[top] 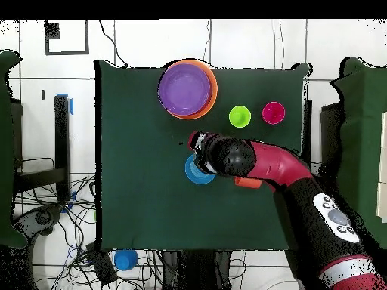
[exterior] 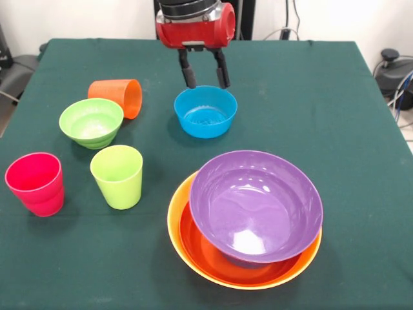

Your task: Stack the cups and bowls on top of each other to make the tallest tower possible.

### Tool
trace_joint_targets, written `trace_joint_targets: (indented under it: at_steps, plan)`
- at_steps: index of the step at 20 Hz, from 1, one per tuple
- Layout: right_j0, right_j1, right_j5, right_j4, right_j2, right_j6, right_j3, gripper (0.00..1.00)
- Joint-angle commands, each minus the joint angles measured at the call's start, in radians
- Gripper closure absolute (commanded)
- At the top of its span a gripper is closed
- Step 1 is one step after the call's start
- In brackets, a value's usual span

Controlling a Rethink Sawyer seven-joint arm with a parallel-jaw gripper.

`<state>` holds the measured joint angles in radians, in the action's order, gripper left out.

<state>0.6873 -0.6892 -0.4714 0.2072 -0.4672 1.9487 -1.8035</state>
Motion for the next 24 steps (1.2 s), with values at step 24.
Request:
trace_joint_targets:
  at_steps: [24]
  plan:
    - [-0.199,0.161,0.386,0.033,0.214,0.157,-0.169,0.00]
